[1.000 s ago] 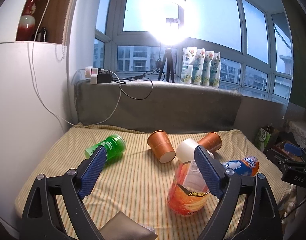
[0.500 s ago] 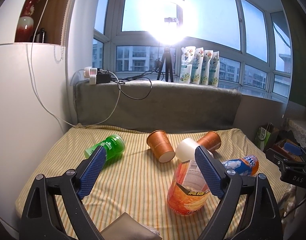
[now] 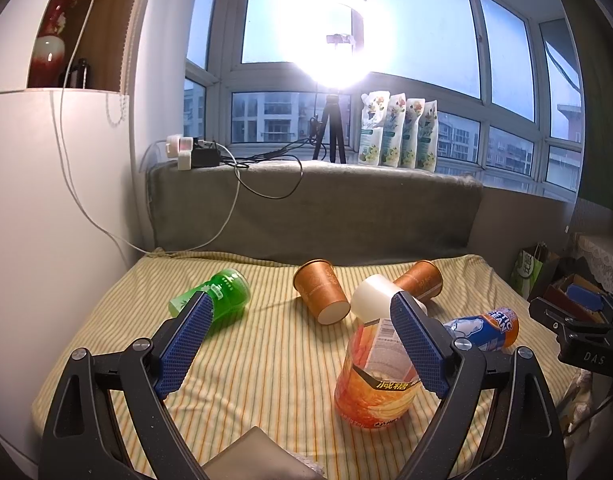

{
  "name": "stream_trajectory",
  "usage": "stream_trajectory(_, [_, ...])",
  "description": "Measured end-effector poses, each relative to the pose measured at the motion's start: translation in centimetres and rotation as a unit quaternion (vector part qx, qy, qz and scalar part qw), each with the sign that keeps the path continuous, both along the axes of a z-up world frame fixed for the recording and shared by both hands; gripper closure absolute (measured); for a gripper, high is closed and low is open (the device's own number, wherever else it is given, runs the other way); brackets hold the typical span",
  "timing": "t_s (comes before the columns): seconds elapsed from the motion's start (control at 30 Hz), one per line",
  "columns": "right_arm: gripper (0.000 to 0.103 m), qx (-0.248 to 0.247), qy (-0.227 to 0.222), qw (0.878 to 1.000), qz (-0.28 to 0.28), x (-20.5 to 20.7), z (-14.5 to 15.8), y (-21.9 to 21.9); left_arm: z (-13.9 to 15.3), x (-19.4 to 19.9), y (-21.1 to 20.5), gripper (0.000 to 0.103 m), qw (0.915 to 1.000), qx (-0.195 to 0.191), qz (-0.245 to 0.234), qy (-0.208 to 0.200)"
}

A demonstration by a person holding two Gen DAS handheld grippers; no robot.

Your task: Flip cup upright

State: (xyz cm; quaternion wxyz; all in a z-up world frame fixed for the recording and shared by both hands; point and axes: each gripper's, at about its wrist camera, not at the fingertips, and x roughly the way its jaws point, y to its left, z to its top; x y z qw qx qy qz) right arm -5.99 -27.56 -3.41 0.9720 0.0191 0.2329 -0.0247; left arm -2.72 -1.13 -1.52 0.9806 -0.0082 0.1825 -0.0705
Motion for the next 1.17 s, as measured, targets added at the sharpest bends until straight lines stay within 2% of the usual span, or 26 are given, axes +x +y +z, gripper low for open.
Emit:
stream_trajectory(1.0, [0.0,0.001,0.013,1.0,-0.001,0.27,-0.84,-0.14,0.28,0.0,0.02,0.012,1.0,0.005,0.0,-0.003])
stream_trajectory(1.17, [0.0,0.001,0.013,1.0,0.0,0.29,-0.85,-0.07,0.32,-0.21,0.05,0.012,0.9997,0.016,0.006,-0.016])
